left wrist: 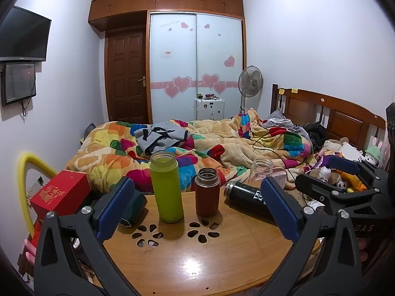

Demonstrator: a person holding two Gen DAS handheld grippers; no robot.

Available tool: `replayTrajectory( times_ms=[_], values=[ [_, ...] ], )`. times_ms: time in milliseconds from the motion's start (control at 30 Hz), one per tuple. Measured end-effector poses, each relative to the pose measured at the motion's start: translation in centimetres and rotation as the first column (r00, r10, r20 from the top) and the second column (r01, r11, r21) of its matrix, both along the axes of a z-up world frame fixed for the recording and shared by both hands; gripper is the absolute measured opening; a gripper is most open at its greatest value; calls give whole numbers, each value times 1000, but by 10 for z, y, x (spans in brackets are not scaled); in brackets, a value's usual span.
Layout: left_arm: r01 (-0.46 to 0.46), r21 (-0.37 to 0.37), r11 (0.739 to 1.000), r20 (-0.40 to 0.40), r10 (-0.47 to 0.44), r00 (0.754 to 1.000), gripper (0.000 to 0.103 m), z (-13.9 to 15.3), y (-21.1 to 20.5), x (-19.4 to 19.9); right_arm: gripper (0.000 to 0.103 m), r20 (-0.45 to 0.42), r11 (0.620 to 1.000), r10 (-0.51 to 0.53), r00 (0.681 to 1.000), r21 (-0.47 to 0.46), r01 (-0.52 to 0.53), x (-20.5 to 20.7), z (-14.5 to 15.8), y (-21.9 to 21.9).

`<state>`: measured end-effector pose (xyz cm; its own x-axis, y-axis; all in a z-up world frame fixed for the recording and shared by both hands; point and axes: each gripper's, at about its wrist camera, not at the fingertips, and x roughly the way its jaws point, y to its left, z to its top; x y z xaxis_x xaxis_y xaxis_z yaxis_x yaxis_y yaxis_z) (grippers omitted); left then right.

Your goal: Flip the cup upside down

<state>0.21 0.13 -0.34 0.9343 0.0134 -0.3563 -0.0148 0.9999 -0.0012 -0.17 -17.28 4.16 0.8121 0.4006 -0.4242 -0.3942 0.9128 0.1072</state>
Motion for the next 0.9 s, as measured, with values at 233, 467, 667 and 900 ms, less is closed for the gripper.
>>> replayTrajectory(
  times_ms=[233,467,667,900],
  values=[
    [-2,2,1000,1,2,1000,103,0,0,-1,103,1,1000,2,1000,-1,-2,0,1,-1],
    [-7,4,1000,4,7,1000,103,-1,-1,-3,103,1,1000,7,1000,0,-7,0,2,-2],
    [-5,2,1000,2,5,1000,103,0,0,-3,103,3,1000,10,1000,0,-10,1,4,-3],
    [-7,3,1000,3,7,1000,103,0,-1,-3,103,3,1000,10,1000,2,-10,0,4,-3]
  ],
)
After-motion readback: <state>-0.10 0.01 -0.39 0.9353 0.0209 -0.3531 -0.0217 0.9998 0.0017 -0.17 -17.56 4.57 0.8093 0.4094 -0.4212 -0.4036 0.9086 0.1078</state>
